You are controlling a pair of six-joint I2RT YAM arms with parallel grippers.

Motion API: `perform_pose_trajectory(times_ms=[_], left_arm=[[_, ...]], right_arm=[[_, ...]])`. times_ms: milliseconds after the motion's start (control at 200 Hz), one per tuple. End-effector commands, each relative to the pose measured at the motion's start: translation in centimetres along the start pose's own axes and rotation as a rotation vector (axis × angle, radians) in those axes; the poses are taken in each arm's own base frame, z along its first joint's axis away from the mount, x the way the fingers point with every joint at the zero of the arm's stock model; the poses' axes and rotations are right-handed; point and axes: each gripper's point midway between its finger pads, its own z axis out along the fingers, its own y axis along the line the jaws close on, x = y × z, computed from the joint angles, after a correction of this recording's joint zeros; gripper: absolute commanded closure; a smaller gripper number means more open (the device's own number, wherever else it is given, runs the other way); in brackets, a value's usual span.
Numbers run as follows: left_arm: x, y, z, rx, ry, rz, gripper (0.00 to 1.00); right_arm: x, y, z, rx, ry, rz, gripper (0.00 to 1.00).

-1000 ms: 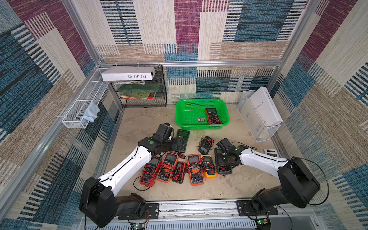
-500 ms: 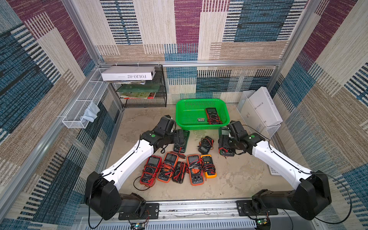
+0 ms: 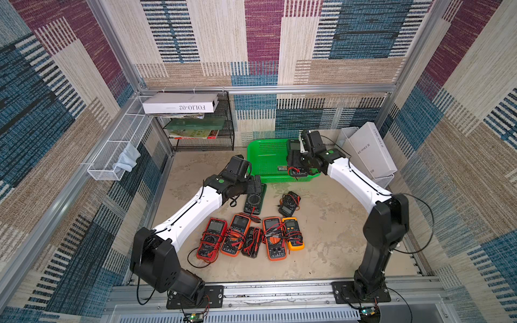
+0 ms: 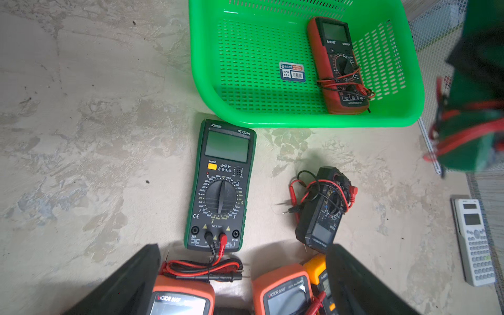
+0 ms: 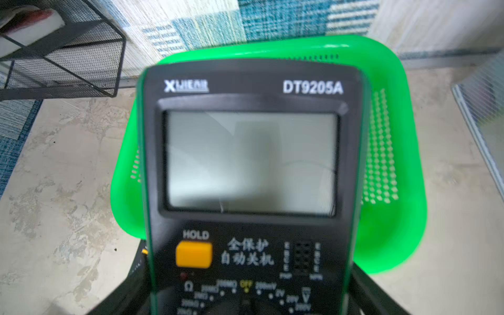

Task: Put the multimeter into the basket
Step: Place the multimeter in the basket.

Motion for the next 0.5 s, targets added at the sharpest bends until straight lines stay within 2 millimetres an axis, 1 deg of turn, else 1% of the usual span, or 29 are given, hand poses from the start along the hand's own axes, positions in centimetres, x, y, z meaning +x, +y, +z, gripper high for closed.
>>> perform_pose_trajectory(times_ms=[0,100,235,351,426,496], left_arm=[[0.2,0.4,0.0,-0.012,0.004,0.01,0.01],[0.4,0.5,0.0,-0.015,0.007,0.009,0.01],[0.5,0.5,0.0,-0.011,0.011,0.008,0.01],[0.5,0.5,-0.2,-0.01,0.009,0.009,0.01],[0.4,0.5,-0.3,-0.009,0.007,0.012,0.01],[0.3,0.5,-0.3,-0.008,0.003,0.013,0.01]], right_arm=[[-2.7,1.1,2.1,-0.026,-0.052,-0.053,0.43],[-3.9,1.3,4.7,-0.032,-0.053,-0.066,0.43],[-4.3,1.2,8.3,-0.042,-0.039,-0.063,0.42],[-3.6,1.3,10.8,-0.065,-0.013,-0.053,0.42],[-2.6,1.6,12.1,-0.08,0.014,-0.051,0.42],[-1.5,1.5,13.1,-0.084,0.042,-0.043,0.42]])
